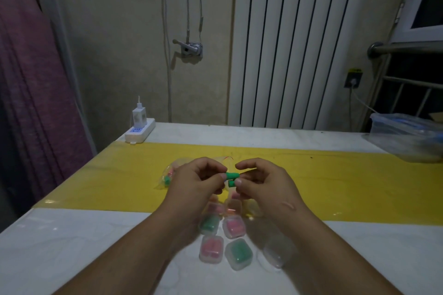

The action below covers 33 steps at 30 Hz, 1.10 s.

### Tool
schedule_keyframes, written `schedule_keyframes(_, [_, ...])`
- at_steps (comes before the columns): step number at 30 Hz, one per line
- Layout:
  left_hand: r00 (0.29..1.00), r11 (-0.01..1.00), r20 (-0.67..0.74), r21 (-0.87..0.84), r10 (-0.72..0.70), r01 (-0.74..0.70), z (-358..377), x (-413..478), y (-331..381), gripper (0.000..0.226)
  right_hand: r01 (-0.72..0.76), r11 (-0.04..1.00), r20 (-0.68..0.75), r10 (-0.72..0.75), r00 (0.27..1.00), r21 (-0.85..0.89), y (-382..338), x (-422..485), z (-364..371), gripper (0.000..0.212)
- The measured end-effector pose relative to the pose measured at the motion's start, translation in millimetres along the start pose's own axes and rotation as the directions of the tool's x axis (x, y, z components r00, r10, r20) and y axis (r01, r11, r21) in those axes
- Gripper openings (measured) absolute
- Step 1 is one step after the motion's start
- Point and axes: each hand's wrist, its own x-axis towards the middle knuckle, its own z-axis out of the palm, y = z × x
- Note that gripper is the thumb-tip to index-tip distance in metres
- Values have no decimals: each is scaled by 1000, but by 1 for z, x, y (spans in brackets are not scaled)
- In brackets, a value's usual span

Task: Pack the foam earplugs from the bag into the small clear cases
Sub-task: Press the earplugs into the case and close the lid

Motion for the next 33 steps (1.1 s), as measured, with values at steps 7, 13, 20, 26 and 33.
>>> schedule_keyframes(7, [1000, 1000, -11, 23, -1, 1, 2, -2, -2, 16, 25, 995, -22, -27, 999, -93, 0, 0, -2, 16])
schedule_keyframes(13, [955, 750, 190, 592, 227, -296, 2, -3, -7, 9, 16, 982, -140, -43, 989, -187, 3, 11, -20, 14])
schedule_keyframes(20, [688, 285, 679, 627, 258, -725, 20, -10, -14, 46, -2, 980, -187, -37, 982, -201, 6, 14, -27, 8])
schedule_keyframes(26, [670, 252, 728, 628, 144, -736, 25, -14, -17, 54, -3, 976, -195, -41, 980, -219, 8, 15, -28, 6])
schedule_keyframes(33, [661, 365, 750, 612, 16, -702, 24, -16, -16, 36, -7, 978, -197, -35, 980, -209, 6, 14, -27, 5])
